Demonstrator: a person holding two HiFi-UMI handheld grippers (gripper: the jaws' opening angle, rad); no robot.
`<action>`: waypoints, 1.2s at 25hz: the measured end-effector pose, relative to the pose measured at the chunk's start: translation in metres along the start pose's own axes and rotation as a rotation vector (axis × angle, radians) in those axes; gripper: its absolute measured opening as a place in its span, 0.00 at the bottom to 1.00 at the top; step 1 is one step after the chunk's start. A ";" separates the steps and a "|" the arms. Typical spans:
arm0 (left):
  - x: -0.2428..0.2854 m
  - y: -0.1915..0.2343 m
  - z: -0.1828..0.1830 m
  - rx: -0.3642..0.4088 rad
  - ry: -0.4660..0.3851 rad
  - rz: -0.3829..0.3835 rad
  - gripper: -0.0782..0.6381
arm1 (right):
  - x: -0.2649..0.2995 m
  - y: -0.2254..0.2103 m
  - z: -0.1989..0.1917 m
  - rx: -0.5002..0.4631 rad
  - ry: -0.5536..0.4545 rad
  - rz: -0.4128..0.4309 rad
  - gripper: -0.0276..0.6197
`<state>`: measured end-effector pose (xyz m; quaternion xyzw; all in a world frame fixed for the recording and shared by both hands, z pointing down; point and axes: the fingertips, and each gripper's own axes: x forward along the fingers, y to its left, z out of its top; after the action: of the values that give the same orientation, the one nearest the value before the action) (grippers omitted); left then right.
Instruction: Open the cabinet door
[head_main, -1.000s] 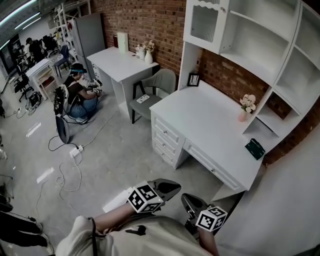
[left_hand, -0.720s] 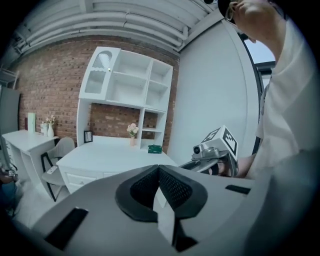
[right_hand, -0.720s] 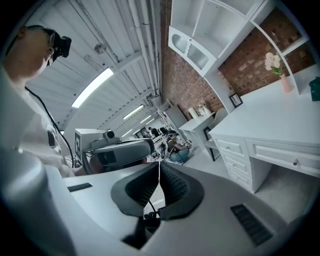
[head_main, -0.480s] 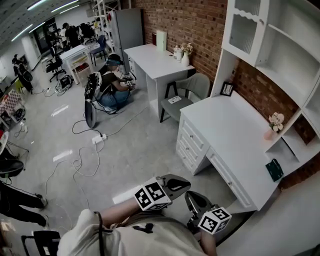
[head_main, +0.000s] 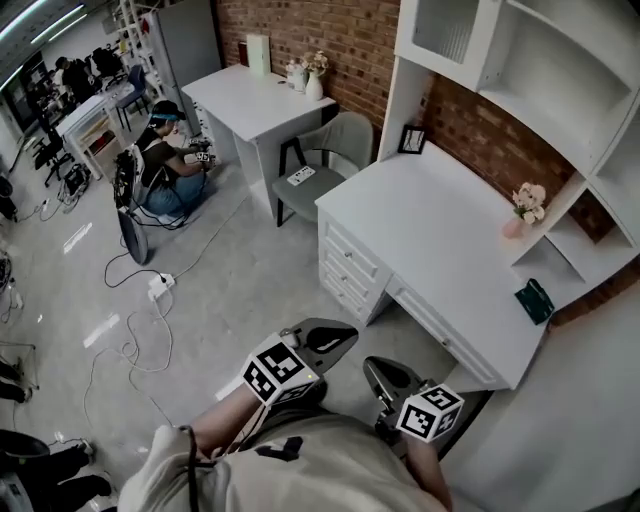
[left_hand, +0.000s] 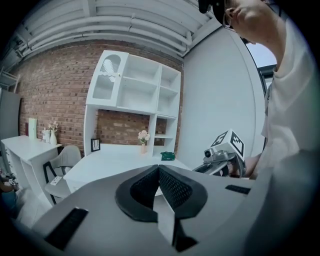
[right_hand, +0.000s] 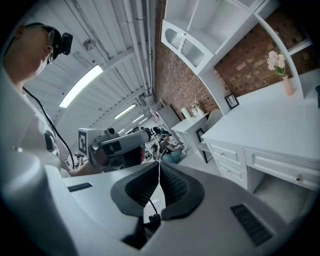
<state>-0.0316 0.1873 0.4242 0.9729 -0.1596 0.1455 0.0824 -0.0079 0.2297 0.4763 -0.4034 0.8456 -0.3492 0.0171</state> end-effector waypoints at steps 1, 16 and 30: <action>0.004 0.007 0.000 -0.013 0.003 -0.014 0.13 | 0.002 -0.006 0.002 0.019 0.010 -0.032 0.09; 0.024 0.086 0.003 -0.017 -0.007 -0.112 0.13 | 0.060 -0.061 0.047 0.116 -0.026 -0.198 0.09; 0.020 0.130 -0.003 -0.071 -0.028 -0.122 0.13 | 0.109 -0.073 0.068 0.145 0.009 -0.207 0.09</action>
<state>-0.0575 0.0605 0.4486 0.9792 -0.1063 0.1207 0.1233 -0.0113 0.0832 0.4962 -0.4846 0.7721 -0.4111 0.0062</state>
